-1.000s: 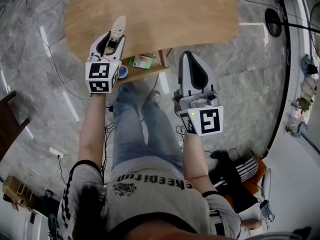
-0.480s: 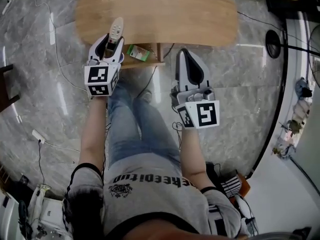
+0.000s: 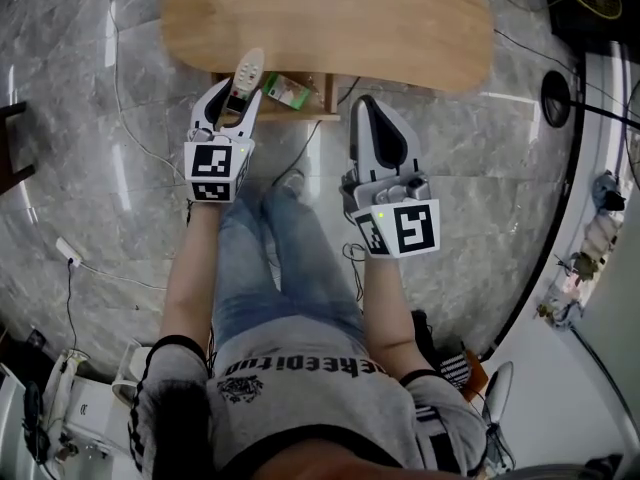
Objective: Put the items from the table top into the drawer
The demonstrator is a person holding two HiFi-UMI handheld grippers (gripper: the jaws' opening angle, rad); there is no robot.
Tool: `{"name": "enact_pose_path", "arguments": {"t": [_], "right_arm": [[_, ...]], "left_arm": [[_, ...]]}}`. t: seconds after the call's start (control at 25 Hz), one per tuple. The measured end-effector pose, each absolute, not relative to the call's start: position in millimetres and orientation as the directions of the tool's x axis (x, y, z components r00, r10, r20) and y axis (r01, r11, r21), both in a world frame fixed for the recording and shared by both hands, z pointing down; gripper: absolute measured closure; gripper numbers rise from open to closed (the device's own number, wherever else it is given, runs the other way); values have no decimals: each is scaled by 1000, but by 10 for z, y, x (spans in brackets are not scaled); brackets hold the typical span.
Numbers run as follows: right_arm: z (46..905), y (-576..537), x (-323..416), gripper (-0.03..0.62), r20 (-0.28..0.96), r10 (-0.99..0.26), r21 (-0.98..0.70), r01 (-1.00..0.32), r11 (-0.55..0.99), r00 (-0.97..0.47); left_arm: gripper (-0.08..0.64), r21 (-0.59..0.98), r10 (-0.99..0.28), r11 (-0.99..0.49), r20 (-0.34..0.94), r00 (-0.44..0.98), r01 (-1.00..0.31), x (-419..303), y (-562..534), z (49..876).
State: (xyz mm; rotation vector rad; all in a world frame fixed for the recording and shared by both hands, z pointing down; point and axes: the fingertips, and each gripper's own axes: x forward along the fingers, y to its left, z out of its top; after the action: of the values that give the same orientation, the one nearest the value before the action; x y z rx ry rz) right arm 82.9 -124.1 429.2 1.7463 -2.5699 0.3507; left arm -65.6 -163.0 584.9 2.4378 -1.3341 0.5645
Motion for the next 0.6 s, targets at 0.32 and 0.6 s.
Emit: {"name": "enact_pose_path", "arguments": {"t": [0.32,0.6], "right_arm": [[4793,-1218,811,592,183,-914,-171,-927,333,-362],[5021,-1150,982,592,196,-922,-177,-937,302,-334]], "left_arm": [[384,66,-610,-622,584,536,-780,-446,-1419,6666],[385,24,-500,-719,676,542,-694,-194,-1288,7207]]}}
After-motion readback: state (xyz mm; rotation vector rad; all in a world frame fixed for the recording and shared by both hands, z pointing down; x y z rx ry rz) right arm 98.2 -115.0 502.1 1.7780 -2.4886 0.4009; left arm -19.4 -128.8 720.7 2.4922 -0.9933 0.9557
